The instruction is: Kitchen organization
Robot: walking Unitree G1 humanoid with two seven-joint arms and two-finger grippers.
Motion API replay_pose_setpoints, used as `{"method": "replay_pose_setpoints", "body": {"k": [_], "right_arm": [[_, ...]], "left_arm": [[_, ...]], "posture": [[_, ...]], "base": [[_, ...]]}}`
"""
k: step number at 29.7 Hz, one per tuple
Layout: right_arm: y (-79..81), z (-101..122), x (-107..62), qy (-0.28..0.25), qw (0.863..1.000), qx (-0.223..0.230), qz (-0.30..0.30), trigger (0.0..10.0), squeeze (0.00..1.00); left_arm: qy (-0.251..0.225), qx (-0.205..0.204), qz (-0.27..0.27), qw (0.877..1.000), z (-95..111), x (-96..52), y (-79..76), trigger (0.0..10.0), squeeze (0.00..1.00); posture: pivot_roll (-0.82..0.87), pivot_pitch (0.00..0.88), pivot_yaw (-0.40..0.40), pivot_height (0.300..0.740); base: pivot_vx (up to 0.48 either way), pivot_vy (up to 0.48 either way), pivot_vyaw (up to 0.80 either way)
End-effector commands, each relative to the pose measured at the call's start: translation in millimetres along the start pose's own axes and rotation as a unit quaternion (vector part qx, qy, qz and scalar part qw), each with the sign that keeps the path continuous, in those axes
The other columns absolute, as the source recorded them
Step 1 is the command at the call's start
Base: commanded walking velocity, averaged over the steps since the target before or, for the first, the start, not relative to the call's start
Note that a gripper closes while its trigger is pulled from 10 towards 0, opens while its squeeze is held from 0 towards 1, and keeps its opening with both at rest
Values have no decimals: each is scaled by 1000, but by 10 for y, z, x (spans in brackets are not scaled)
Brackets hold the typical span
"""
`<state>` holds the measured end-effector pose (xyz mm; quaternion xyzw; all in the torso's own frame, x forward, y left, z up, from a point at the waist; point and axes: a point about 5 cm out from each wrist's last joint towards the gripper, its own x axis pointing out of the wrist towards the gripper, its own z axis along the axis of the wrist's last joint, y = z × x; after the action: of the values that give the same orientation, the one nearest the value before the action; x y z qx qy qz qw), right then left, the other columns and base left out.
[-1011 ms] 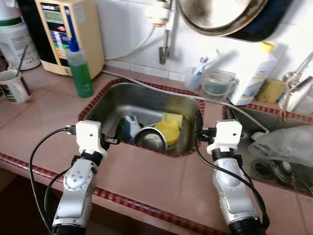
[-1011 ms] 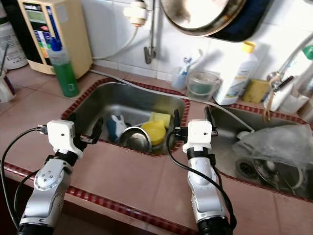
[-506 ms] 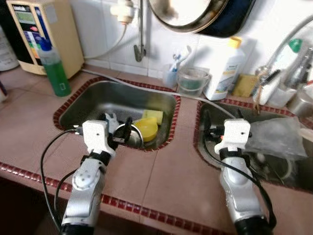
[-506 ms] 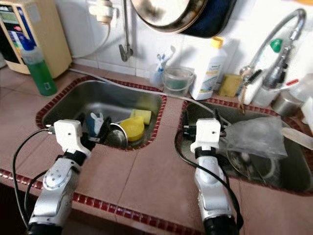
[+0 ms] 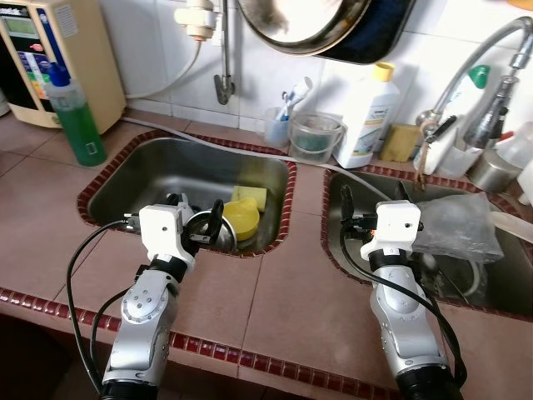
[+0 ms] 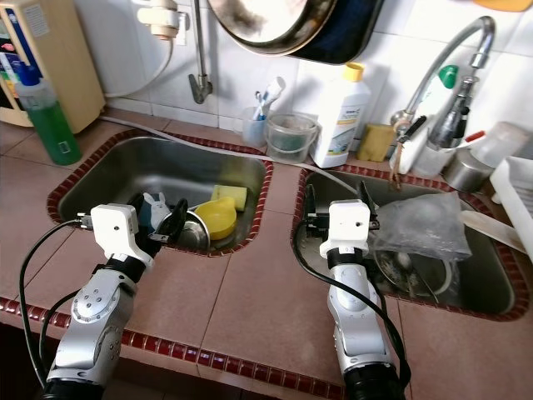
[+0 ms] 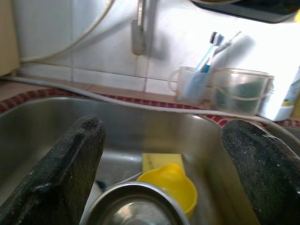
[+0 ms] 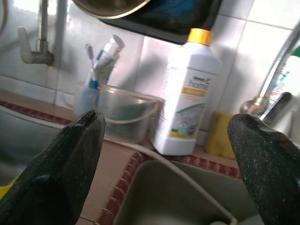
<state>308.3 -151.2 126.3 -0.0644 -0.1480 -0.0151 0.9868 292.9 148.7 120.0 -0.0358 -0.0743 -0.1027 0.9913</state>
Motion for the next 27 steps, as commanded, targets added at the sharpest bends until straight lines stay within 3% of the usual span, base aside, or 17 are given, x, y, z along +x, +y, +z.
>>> {"method": "replay_pose_setpoints", "body": {"k": [1, 20, 27], "right_arm": [[-19, 0, 19, -2, 1000, -5, 2, 10000, 0], [0, -8, 24, -2, 1000, -7, 5, 10000, 0], [5, -17, 18, -2, 1000, -7, 5, 10000, 0]], "left_arm": [[-1, -1, -8, 1000, 21, 5, -17, 10000, 0], [4, 3, -11, 1000, 19, -1, -19, 10000, 0], [5, 4, -13, 1000, 20, -6, -20, 10000, 0]], "posture": [[17, 0, -66, 740], [25, 0, -66, 740], [25, 0, -64, 740]], "base": [[-270, 0, 0], [-268, 0, 0], [0, 0, 0]]}}
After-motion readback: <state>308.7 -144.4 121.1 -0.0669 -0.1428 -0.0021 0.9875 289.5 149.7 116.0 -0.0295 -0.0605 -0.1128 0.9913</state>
